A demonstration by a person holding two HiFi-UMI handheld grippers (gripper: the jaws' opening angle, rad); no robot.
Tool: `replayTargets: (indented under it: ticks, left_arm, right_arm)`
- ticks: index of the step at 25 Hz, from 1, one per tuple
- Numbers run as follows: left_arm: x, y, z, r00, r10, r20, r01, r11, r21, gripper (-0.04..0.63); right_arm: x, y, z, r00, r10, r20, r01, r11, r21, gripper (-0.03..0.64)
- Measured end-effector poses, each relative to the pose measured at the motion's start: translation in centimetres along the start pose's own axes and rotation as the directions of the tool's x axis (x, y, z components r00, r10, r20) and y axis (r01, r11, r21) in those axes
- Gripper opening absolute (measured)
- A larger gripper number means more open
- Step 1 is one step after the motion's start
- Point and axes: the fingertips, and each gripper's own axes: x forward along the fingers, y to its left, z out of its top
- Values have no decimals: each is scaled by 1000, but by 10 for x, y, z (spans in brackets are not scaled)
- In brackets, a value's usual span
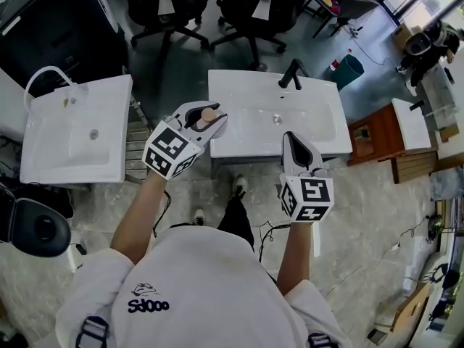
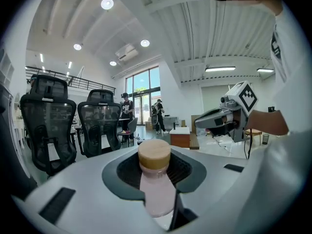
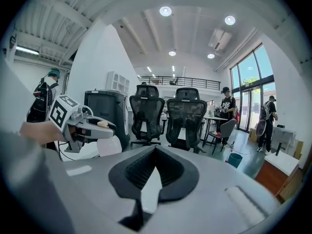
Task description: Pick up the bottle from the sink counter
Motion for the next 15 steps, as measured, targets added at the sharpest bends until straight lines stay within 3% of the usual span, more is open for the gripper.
replayTargets:
  ticks: [15]
  left_arm:
    - [-64, -24, 39, 996, 9, 87, -13, 999, 48, 114]
  right_arm:
    - [-37, 35, 25, 998, 18, 58, -14, 998, -66, 11]
